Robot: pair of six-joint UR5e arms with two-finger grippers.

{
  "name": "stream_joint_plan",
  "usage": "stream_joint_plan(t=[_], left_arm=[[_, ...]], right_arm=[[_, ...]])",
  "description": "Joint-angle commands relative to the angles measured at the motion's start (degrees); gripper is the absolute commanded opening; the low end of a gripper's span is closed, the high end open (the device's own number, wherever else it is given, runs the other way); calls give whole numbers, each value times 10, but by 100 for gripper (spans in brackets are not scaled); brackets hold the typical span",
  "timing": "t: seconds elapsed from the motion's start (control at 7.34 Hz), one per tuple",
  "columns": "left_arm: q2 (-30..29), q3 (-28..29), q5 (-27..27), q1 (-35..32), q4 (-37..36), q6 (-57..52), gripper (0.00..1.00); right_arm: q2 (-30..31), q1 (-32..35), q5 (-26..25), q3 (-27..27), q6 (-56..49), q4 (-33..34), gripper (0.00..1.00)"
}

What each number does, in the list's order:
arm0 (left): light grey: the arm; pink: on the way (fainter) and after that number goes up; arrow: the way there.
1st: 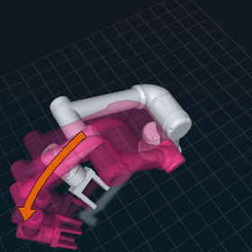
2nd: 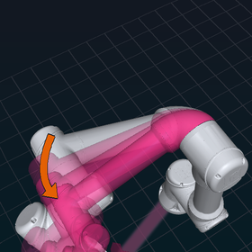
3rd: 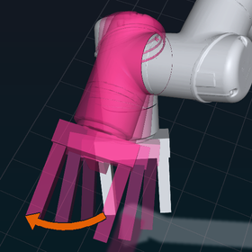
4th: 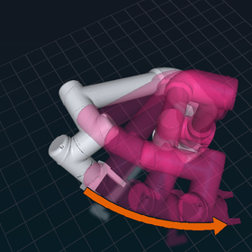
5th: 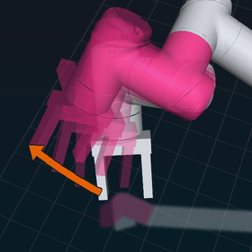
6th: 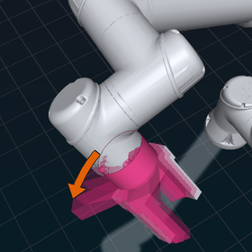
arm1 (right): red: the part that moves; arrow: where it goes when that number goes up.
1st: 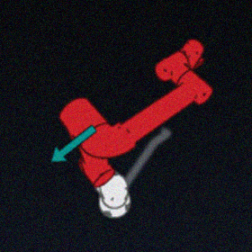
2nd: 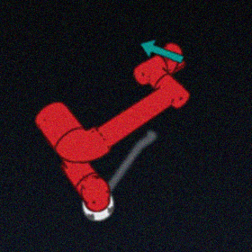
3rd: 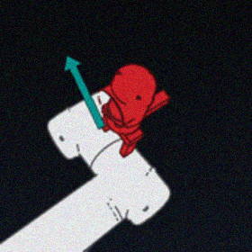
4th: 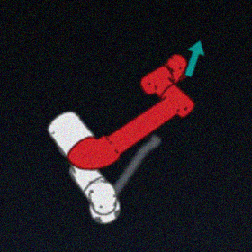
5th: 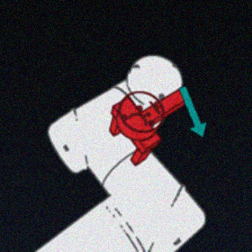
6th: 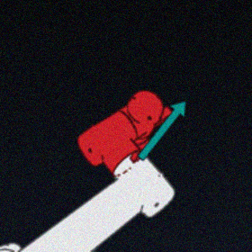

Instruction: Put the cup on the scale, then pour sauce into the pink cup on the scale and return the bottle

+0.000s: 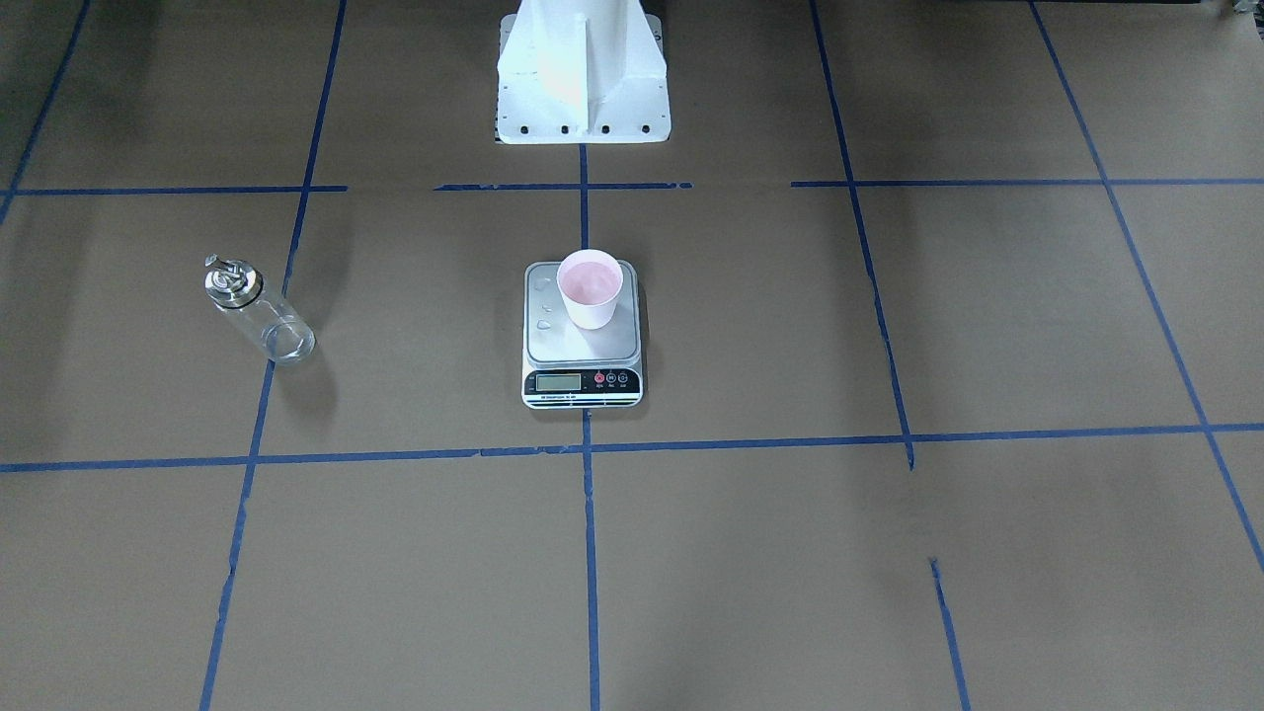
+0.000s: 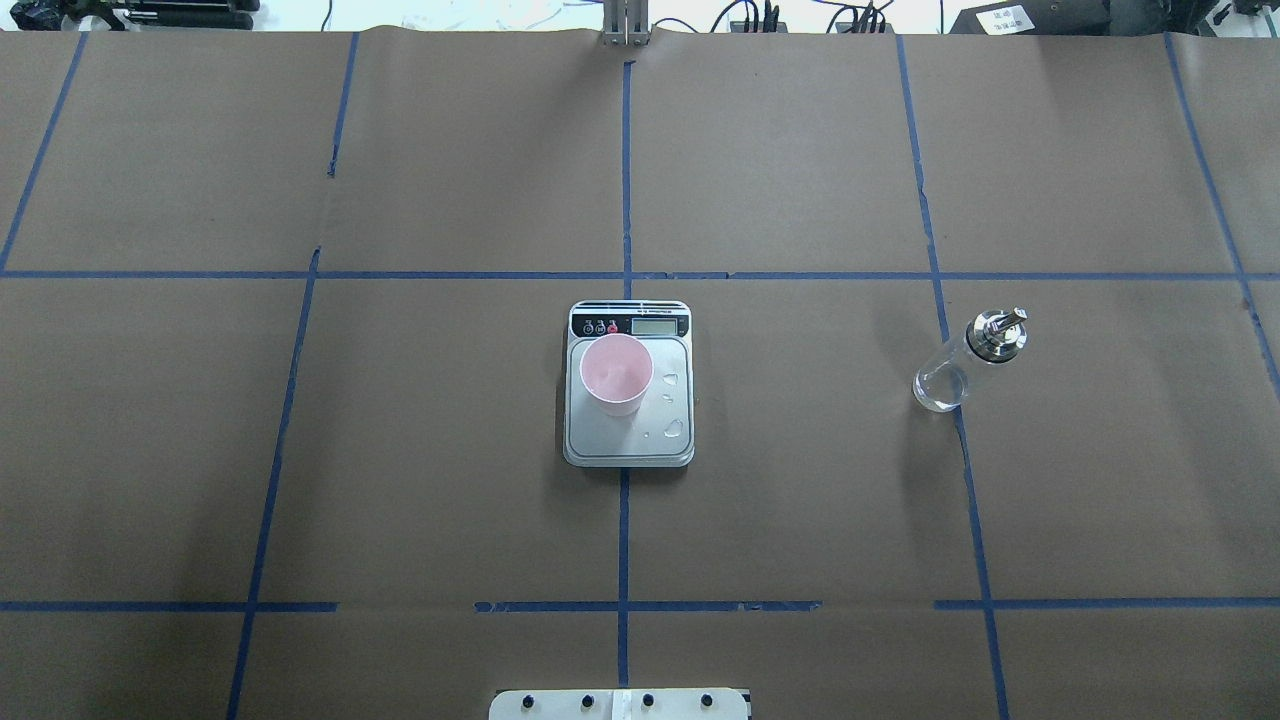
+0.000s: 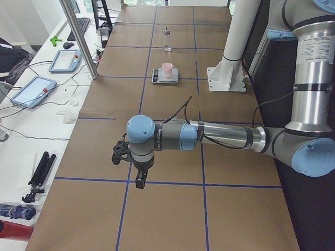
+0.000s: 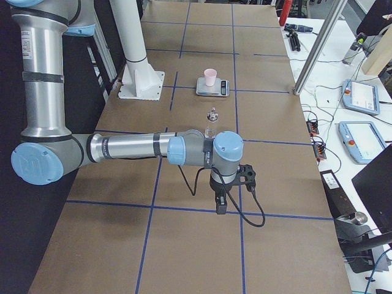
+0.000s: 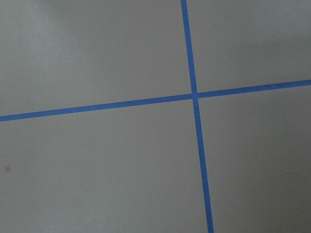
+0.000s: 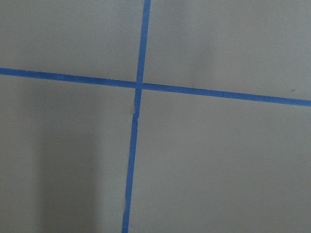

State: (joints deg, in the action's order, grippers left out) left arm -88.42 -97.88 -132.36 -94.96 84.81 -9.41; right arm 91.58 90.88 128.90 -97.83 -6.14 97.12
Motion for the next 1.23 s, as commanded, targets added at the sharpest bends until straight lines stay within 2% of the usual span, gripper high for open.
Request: stream_joint_plan(t=[0.0,1.09], left_arm=[[0,1,0,0,-1,0,100],[3,8,0,1,-1,0,100]], right_arm=[[1,0,8,0,-1,0,100],[6,0,8,3,-2,-1,100]])
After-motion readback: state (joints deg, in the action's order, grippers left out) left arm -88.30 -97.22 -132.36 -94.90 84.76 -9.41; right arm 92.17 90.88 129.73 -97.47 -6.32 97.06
